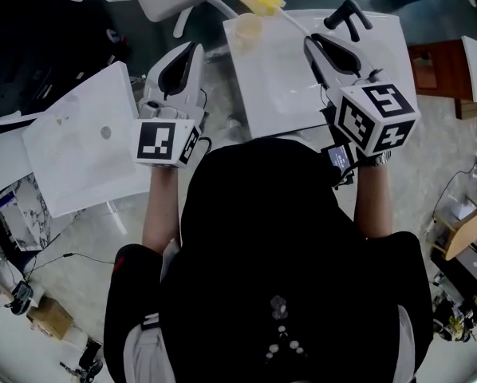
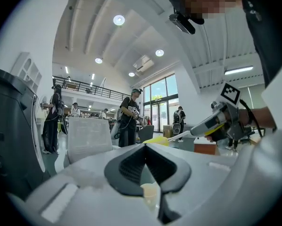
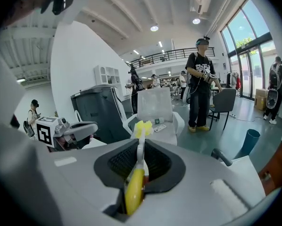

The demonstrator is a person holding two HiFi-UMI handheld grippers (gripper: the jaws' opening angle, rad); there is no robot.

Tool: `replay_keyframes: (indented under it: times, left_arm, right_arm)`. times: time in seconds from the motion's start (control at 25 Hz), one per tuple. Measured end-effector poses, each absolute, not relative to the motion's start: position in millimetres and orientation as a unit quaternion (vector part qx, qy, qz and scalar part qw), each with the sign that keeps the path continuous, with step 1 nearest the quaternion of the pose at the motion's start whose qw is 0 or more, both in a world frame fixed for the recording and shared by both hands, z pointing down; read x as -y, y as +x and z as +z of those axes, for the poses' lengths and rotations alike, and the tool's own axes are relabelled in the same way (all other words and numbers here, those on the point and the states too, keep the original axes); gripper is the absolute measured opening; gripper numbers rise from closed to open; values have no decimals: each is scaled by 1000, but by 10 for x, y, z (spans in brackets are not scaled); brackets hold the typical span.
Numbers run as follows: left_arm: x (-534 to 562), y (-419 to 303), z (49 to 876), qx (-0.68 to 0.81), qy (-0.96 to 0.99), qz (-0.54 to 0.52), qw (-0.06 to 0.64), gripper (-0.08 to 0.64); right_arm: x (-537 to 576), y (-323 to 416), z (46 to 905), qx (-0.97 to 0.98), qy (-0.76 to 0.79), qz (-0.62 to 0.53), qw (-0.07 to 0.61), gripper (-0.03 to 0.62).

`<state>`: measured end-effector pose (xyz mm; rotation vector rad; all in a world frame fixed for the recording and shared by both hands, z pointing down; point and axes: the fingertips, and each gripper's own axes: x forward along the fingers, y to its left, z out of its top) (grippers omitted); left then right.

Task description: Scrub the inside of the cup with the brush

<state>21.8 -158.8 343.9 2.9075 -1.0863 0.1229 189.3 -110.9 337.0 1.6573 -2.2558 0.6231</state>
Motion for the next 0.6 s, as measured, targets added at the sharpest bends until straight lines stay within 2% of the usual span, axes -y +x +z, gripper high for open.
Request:
replay_keyframes:
  times: [0.2,0.44,0.6]
  left_arm:
    - [1606,119,2990,360,933,7,13,2]
    - [1513,75,2649,370,929,0,-11,2]
    - [1435,51,2606,372,928,-9,3,2]
  right_arm:
    - [1120,1904,3171,777,589,191,113,41]
    - [1114,1852,2934,769,614,171,55,41]
    - [1120,1745,2780,766,624,155,5,41]
